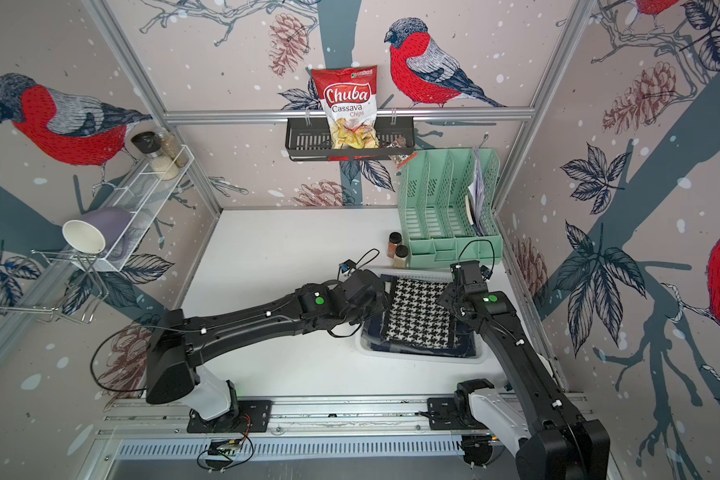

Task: Put the folded scarf in the basket
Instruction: Place the scarf in the basket, then move the basket to the center of the board.

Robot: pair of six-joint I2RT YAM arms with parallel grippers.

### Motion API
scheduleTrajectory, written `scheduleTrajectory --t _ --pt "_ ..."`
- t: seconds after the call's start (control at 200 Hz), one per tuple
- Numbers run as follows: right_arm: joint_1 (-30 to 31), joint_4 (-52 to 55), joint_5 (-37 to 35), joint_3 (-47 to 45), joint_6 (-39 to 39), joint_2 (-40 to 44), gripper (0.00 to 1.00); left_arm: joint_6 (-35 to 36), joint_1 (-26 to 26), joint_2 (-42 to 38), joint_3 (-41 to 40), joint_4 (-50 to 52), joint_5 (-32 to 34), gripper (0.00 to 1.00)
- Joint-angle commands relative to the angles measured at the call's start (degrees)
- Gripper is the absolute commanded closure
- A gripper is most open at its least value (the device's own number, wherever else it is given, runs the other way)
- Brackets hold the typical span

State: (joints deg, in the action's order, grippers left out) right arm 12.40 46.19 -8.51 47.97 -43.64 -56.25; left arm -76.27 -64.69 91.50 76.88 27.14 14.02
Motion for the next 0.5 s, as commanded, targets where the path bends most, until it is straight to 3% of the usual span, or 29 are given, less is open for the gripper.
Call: scheduleTrajectory --t 0.0,0.205,0.49 --pt "0.29 2.22 -2.25 2.73 0.65 0.82 0.28 2.99 1.58 -2.73 -0.90 5.71 5.39 0.34" --pt "0.07 2.31 -6.65 5.83 1.69 0.61 0.15 10.97 7.82 -1.70 -5.80 3.80 -3.13 0.33" --pt "-6.64 1.03 -8.29 7.52 5.36 -0.79 0.07 15.51 8.26 7.47 -4.83 1.54 -4.89 0.37"
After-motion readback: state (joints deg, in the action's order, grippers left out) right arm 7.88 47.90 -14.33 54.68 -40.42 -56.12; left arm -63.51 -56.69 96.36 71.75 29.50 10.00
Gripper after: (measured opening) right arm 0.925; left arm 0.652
